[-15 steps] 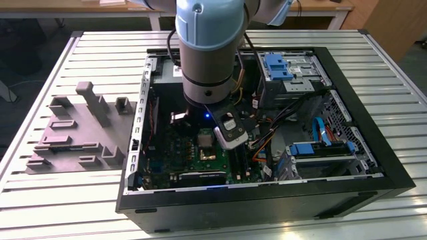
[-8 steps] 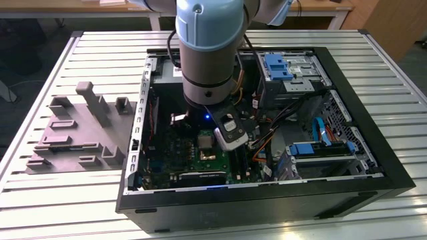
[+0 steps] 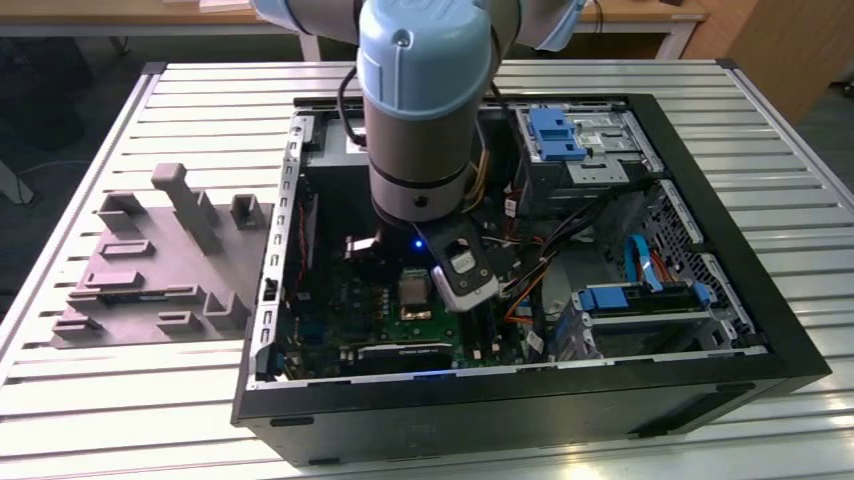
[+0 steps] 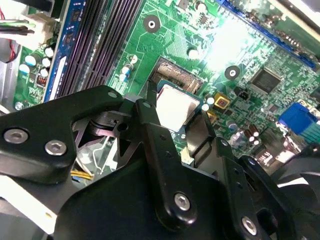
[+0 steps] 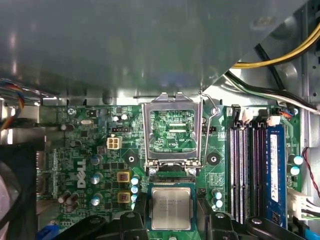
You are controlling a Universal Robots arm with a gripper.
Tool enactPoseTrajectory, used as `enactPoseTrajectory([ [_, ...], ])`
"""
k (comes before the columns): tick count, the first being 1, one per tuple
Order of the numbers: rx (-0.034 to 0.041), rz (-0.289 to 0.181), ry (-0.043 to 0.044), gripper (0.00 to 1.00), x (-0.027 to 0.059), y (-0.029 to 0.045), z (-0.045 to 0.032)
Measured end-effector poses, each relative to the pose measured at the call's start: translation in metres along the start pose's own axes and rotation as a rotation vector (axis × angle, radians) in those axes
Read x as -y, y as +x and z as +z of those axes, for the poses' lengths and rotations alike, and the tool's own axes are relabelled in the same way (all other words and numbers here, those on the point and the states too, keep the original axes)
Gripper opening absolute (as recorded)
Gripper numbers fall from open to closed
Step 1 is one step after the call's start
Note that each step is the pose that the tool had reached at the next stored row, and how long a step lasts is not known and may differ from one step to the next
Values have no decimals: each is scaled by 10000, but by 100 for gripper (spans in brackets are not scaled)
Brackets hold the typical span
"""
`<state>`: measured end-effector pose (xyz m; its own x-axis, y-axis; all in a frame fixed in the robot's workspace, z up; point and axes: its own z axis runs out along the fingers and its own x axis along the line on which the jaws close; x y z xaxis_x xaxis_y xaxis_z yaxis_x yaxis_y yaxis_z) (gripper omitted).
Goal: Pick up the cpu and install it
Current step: 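Place the cpu into insertion slot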
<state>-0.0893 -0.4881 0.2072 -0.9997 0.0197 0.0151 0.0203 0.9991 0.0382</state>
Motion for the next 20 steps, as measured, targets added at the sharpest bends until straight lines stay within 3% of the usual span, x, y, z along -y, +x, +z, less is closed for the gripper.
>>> enactPoseTrajectory([
  [13, 1, -16, -1, 47, 23, -18, 142],
  [20, -3, -80, 2, 47, 26, -26, 170],
])
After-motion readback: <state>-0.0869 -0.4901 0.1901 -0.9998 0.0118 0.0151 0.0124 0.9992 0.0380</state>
